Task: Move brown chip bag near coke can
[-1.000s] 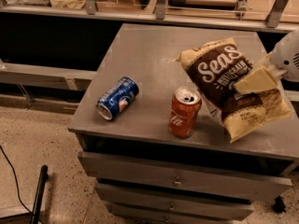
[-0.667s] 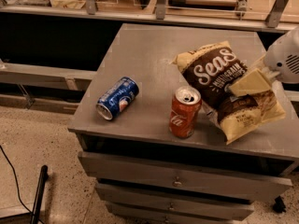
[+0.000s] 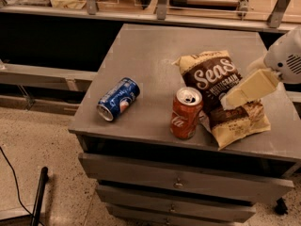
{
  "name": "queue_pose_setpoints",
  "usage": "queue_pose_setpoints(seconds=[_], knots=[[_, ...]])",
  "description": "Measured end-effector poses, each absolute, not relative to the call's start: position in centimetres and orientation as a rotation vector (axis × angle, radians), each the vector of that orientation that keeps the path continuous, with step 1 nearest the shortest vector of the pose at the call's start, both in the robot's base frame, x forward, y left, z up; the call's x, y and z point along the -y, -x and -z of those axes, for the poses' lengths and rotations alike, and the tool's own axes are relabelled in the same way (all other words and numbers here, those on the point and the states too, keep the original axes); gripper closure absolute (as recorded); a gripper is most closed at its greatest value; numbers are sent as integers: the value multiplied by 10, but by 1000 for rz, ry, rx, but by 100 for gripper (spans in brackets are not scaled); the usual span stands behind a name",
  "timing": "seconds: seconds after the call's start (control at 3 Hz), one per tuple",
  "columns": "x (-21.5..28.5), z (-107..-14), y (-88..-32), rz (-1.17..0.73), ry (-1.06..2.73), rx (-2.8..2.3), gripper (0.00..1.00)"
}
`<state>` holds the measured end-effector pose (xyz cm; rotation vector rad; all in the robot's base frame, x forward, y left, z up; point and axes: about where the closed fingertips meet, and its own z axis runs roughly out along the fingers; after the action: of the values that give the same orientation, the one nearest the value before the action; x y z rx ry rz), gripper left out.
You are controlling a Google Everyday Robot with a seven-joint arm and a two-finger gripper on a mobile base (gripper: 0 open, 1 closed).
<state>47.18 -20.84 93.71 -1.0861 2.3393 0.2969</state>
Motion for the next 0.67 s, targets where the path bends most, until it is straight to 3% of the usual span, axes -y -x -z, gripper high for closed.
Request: queue_pose_setpoints(seconds=[0.67], knots=[[242, -949, -481, -404, 1013, -2253, 0]])
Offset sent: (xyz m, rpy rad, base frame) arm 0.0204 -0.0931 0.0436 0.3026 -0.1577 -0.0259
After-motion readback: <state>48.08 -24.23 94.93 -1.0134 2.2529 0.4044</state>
